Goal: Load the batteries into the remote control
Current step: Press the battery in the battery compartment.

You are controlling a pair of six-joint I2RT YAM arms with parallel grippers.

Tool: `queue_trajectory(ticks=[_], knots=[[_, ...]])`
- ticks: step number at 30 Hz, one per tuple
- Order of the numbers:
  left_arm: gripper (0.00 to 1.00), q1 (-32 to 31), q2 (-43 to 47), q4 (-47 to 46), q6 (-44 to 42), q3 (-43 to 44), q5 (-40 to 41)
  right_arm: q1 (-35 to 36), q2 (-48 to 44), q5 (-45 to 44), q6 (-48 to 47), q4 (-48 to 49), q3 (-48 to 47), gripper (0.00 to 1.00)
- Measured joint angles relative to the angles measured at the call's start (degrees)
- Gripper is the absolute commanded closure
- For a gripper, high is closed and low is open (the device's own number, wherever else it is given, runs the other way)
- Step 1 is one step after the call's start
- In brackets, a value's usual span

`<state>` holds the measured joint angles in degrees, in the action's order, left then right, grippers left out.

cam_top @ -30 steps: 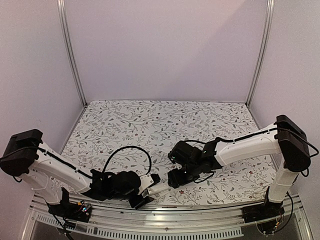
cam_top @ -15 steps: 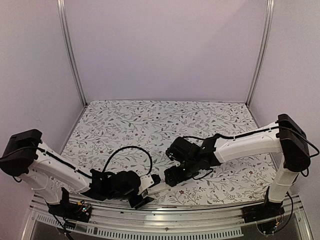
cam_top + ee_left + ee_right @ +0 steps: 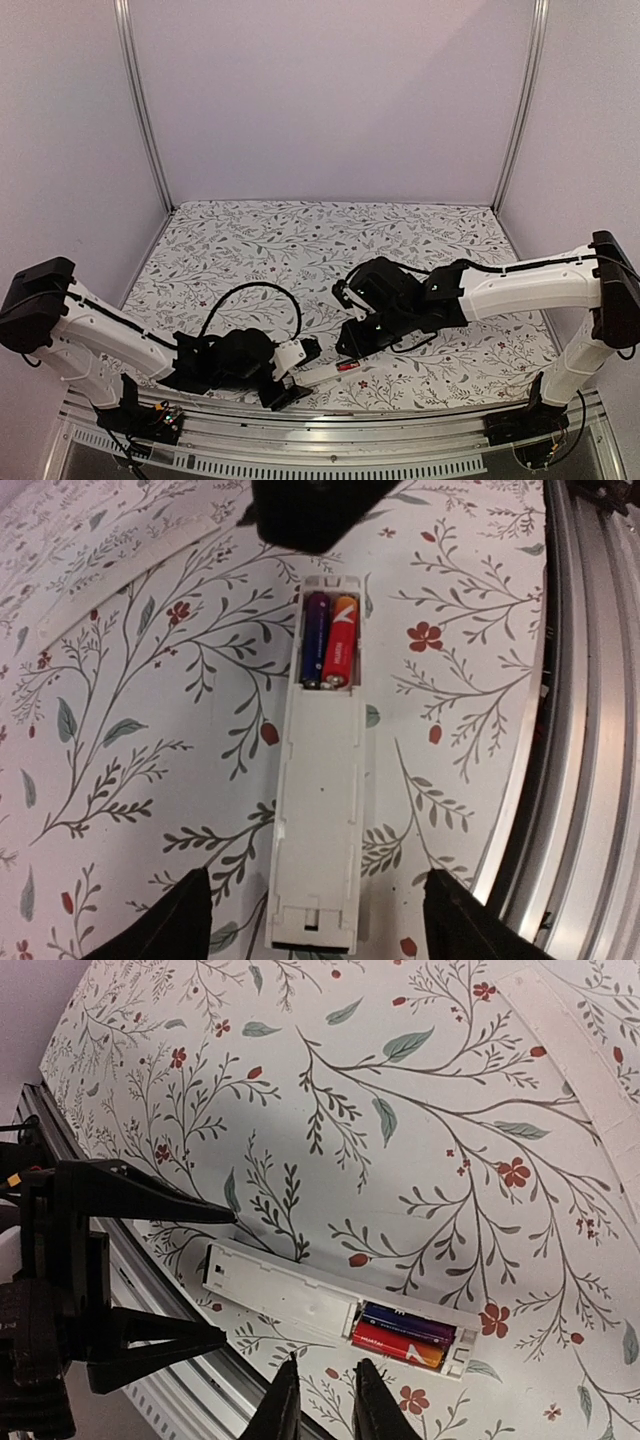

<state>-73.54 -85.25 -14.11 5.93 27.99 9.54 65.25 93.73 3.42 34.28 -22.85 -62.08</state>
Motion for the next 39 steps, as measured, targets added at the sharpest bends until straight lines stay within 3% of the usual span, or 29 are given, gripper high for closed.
queue_trajectory(ticks=[9, 21, 39], knots=[[0.3, 0.94, -5.05, -3.63, -1.49, 0.02, -4.48, 0.0, 2.91, 2.29, 1.84, 1.95, 0.57, 1.0], [0.42, 2.1, -7.37, -6.16, -1.4, 0.33, -7.37, 0.0, 7.93, 1.62, 1.66, 2.82, 0.68, 1.0], [0.44, 2.21, -7.67, -6.73, -1.36, 0.33, -7.43, -0.02, 7.87, 1.7, 1.95, 8.74, 4.63, 1.0]])
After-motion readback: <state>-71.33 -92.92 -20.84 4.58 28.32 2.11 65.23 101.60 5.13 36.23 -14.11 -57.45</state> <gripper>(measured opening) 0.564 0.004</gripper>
